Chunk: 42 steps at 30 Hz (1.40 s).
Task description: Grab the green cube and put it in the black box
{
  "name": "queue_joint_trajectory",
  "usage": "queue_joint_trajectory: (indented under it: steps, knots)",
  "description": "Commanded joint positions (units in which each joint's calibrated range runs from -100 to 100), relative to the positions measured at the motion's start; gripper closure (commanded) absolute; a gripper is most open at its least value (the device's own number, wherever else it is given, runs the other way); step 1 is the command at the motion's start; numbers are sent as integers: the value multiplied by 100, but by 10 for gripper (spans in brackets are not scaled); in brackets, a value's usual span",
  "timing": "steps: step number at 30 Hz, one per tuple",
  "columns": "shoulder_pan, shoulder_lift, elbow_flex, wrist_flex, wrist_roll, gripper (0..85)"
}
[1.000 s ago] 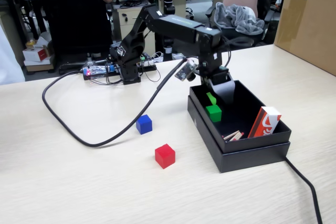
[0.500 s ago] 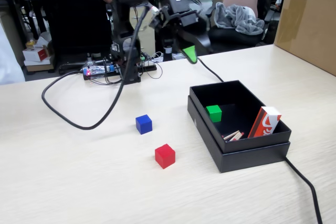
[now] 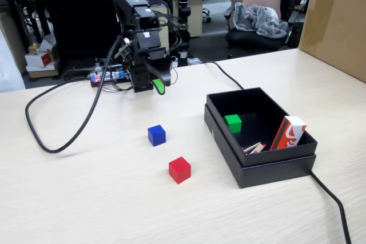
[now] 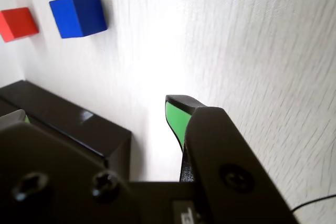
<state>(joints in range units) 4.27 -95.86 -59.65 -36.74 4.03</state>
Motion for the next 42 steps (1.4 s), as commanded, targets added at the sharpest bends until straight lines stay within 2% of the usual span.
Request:
queue_joint_trajectory:
  steps: [1, 4, 8, 16, 42]
  knots:
    - [-117, -345, -299, 663, -20, 339]
    - [-317, -380, -1360, 1544, -98, 338]
    - [-518, -380, -2448, 2780, -420, 337]
    - [-606, -380, -3600, 3860, -611, 337]
    - [-537, -357, -3736, 3817, -664, 352]
